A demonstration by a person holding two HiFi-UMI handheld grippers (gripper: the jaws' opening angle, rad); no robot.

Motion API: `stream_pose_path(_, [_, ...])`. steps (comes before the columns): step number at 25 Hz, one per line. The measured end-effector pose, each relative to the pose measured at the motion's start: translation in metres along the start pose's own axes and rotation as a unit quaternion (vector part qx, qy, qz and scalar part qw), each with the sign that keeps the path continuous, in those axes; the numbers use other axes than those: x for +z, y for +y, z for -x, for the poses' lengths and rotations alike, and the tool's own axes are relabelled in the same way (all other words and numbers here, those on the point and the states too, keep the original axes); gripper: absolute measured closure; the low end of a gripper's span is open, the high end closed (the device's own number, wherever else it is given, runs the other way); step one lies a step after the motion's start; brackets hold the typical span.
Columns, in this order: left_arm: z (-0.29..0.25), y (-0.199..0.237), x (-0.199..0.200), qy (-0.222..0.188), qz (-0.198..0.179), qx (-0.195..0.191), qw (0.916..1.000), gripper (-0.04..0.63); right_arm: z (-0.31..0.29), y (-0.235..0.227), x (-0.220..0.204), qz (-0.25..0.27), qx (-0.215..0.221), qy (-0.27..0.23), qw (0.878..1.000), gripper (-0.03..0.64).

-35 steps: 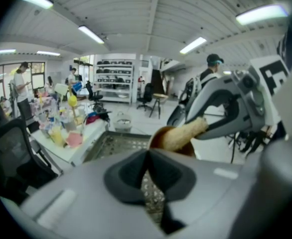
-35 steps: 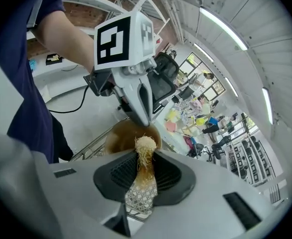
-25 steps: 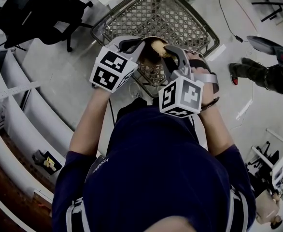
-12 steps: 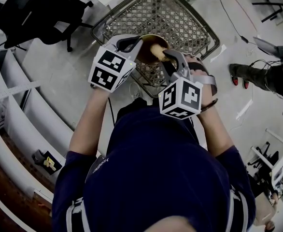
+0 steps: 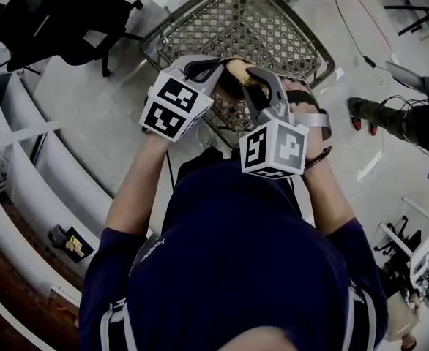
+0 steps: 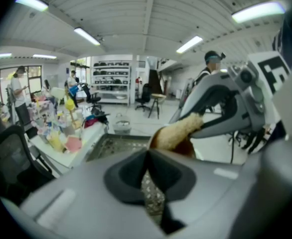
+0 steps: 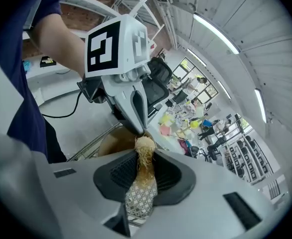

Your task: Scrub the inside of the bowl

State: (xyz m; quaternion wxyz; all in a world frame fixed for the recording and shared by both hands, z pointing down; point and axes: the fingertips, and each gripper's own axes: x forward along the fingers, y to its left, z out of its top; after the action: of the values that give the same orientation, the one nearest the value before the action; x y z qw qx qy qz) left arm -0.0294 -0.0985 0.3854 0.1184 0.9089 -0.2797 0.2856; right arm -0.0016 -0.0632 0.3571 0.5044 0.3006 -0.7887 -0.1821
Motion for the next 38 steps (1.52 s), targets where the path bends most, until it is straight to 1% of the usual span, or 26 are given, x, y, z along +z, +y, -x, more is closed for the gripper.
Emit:
stream_pose_path(3, [0.002,0.011,-0.001,-0.001,0.001,0.015,0.9999,0.584,-0.002,0.001,-0.008,-0.015,0.006,0.014,1.0,0.548])
stream_pose_path(7, [0.005,0.02,0.001,-0.003,-0.001,0.027,0.9996,0.583,-0.005,0.017,-0.014,-0.02,0.04,0.025,0.999,0.548])
stream_pose_path(11, [0.005,0.024,0.007,-0.016,-0.002,0.035,0.9992,0.584,-0.005,0.034,-0.008,-0.019,0.074,0.014,0.997,0.548])
stream_pose_path(14, [0.006,0.025,0.011,-0.026,0.006,0.034,0.9991,0.584,-0.004,0.045,0.004,-0.01,0.088,-0.004,0.996,0.548])
stream_pose_path(18, [0.005,0.024,0.013,-0.042,0.04,0.019,0.9981,0.584,-0.007,0.044,0.016,0.0,0.084,-0.021,0.996,0.548])
stream_pose_path(21, [0.005,0.021,0.015,-0.054,0.067,0.005,0.9963,0.584,-0.008,0.032,0.016,-0.007,0.073,-0.023,0.997,0.548])
stream_pose_path(23, [0.005,0.016,0.016,-0.057,0.074,-0.004,0.9956,0.584,-0.008,0.025,0.014,-0.012,0.063,-0.024,0.998,0.548])
stream_pose_path(25, [0.004,0.013,0.016,-0.058,0.073,-0.009,0.9956,0.584,-0.008,0.021,0.014,-0.014,0.056,-0.028,0.998,0.548])
stream_pose_path(27, [0.005,0.013,0.015,-0.057,0.071,-0.007,0.9958,0.584,-0.007,0.025,0.018,-0.006,0.063,-0.034,0.997,0.548])
stream_pose_path(30, [0.007,0.02,0.011,-0.052,0.068,0.004,0.9963,0.584,-0.003,0.044,0.021,0.018,0.096,-0.039,0.994,0.548])
stream_pose_path(33, [0.01,0.024,0.007,-0.047,0.068,0.011,0.9965,0.584,0.0,0.056,0.013,0.032,0.125,-0.031,0.991,0.548])
stream_pose_path(35, [0.008,0.021,0.005,-0.044,0.069,0.007,0.9967,0.584,-0.003,0.051,0.003,0.03,0.118,-0.007,0.993,0.548])
stream_pose_path(38, [0.006,0.01,0.007,-0.041,0.061,-0.001,0.9973,0.584,-0.009,0.033,-0.01,0.011,0.084,0.027,0.996,0.548])
